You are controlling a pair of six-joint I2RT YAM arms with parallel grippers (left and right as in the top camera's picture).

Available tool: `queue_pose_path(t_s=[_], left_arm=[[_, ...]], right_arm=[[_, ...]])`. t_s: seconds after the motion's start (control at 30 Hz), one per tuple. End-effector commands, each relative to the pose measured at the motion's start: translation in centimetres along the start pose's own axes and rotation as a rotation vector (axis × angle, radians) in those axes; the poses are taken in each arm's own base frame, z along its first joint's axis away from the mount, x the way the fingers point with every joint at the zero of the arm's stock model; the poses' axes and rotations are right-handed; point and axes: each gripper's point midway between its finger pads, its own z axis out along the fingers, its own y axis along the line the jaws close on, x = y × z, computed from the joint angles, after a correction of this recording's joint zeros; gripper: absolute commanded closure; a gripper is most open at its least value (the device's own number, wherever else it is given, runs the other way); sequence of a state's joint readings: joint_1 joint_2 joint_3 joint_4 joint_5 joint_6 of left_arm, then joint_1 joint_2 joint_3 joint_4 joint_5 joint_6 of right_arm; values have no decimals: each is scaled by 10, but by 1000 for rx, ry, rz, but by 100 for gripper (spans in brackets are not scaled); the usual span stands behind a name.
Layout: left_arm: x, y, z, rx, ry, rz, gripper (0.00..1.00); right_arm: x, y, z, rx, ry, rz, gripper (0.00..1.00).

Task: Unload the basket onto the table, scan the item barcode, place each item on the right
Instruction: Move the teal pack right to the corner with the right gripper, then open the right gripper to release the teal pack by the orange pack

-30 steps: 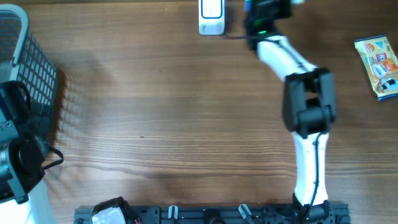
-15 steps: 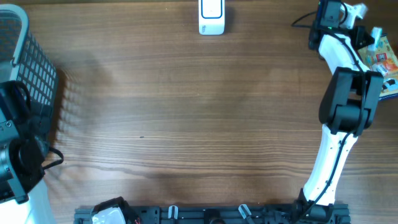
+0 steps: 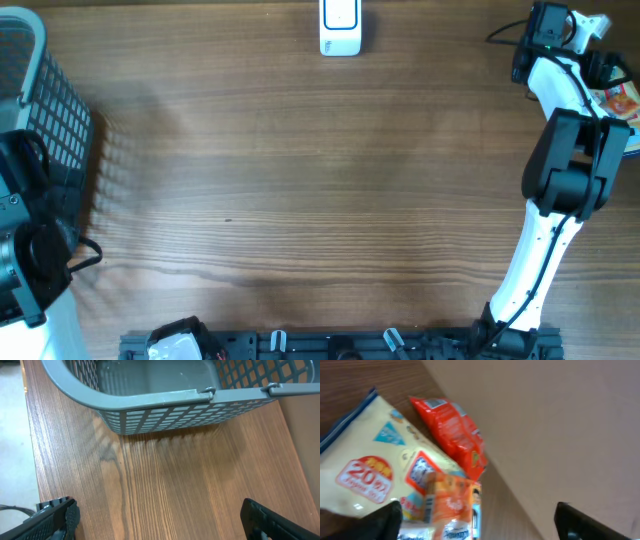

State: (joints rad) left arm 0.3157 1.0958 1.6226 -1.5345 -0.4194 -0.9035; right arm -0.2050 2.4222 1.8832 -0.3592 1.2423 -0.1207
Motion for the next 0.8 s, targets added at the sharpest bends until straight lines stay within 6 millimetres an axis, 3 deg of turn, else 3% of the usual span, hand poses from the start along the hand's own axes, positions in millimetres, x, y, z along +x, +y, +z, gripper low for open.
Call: queue_pose_path(t_s=[0.0, 0.07, 0.13, 0.23, 0.33, 0.47, 0.57, 0.67, 0.77], left_arm=[[-1, 0, -1, 3, 0, 3, 0], [-1, 0, -1, 3, -1, 3, 0], [-1, 0, -1, 3, 0, 3, 0], [-1, 0, -1, 3, 0, 3, 0], [-1, 0, -1, 3, 0, 3, 0], [-1, 0, -1, 3, 0, 3, 0], [-1, 0, -1, 3, 0, 3, 0], [-1, 0, -1, 3, 0, 3, 0], [-1, 0, -1, 3, 0, 3, 0]], right_arm=[[-1, 24, -5, -155, -10, -30, 0], [0, 43, -17, -289, -15, -65, 0], [0, 50, -27, -359, -11, -47, 0], [-10, 44, -48, -449, -5, 67, 0], [-40, 28, -87, -666, -40, 199, 0], [-90, -35, -153, -965, -164, 361, 0], [-106, -88, -190, -1087, -222, 462, 0], [-99, -139, -233, -1257, -190, 559, 0], [-74, -182, -267, -1382, -141, 578, 0]])
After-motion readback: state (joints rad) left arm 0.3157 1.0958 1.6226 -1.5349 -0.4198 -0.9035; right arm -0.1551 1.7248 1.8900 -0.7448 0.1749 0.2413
